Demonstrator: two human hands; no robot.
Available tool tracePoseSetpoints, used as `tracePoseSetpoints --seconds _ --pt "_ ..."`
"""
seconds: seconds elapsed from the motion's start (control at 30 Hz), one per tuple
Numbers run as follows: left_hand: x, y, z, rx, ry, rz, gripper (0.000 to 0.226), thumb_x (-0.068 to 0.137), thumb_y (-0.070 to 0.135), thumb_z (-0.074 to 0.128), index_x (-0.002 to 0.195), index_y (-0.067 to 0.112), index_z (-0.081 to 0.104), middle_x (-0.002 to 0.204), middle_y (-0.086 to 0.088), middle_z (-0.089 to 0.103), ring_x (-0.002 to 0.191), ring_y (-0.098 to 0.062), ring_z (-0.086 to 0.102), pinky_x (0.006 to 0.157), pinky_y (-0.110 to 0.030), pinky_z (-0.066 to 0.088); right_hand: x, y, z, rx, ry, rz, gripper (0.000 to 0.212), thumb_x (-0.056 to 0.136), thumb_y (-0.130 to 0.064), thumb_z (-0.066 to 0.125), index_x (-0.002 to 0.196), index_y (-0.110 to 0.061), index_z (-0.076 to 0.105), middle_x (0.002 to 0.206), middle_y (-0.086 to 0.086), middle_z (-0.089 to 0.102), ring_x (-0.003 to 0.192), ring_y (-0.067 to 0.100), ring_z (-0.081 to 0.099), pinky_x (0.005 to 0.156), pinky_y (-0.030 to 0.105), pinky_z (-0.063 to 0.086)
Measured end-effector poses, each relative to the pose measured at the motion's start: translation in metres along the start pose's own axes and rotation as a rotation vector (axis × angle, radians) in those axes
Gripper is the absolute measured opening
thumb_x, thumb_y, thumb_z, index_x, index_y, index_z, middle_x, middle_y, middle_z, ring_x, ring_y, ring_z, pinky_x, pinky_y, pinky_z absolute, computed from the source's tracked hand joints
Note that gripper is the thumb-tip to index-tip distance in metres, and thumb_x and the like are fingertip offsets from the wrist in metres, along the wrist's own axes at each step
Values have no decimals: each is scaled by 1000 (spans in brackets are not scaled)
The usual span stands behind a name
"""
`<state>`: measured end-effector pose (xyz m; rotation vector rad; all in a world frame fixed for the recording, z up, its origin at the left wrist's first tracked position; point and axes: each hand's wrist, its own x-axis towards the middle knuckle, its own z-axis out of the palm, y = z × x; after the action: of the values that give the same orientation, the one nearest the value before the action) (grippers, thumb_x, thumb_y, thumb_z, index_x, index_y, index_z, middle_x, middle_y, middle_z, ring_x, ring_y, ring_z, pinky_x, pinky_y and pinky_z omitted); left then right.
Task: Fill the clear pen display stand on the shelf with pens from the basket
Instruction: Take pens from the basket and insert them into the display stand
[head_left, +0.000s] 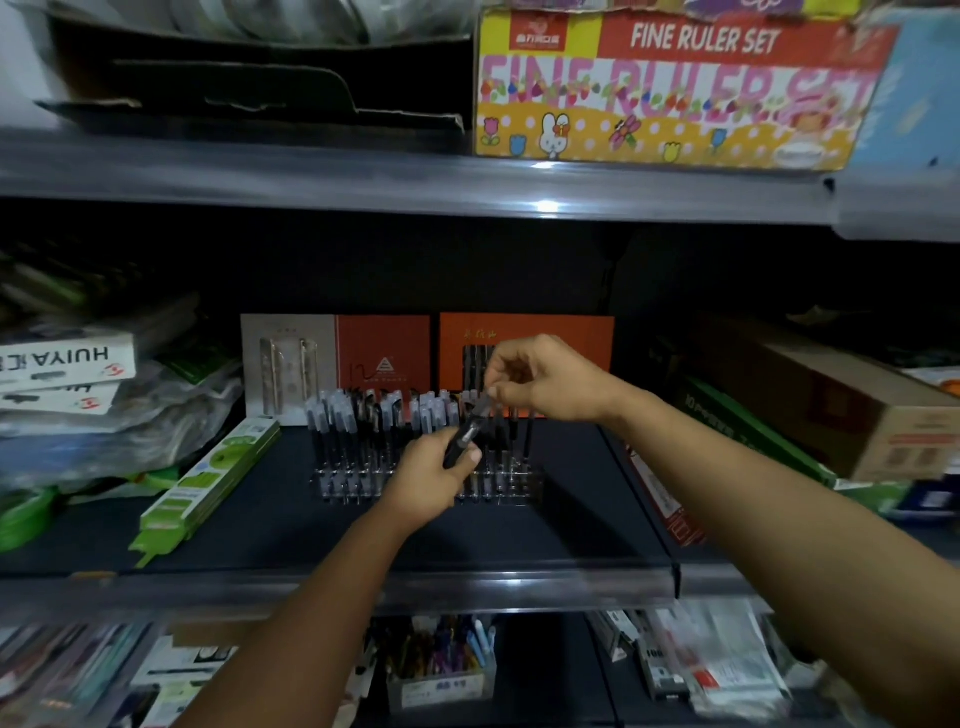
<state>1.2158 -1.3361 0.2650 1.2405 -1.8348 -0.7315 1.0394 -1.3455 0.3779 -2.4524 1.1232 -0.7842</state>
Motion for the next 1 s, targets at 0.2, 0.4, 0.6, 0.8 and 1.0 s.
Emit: tracePoseSetpoints --seconds 0.2,0.4,0.6,0.8,1.0 --pt "-2 -14 -3 35 -17 -29 20 96 21 51 76 22 48 57 -2 48 46 -13 47 48 -27 45 -1 11 -18 77 132 30 3 87 -5 65 84 -4 66 76 10 63 67 16 55 64 41 50" --pt "0 -18 -3 6 -42 -51 14 96 19 50 83 23 50 61 -2 49 51 -15 47 50 -28 45 -2 12 -20 66 223 35 5 88 -4 64 88 -7 68 78 4 64 73 11 57 70 31 50" --pt "-5 -29 -8 27 -27 -90 15 96 20 51 81 22 52 60 -2 51 50 -14 48 50 -28 46 -4 10 -36 -6 309 56 17 92 -11 61 80 -21 66 67 -17 60 63 -6 53 62 11 42" --pt "-7 -27 -9 -34 -9 -93 18 97 23 48 96 8 60 61 -1 52 48 -10 49 52 -23 45 -5 11 -39 -201 341 81 15 96 -14 55 89 -9 68 79 -6 67 73 7 58 64 14 41" --pt "-3 -23 -4 -90 -7 -88 14 98 22 46 101 17 59 65 -1 55 52 -13 53 56 -23 45 3 30 -17 -391 242 84 10 94 -8 54 89 -7 63 88 9 66 80 24 61 70 37 50"
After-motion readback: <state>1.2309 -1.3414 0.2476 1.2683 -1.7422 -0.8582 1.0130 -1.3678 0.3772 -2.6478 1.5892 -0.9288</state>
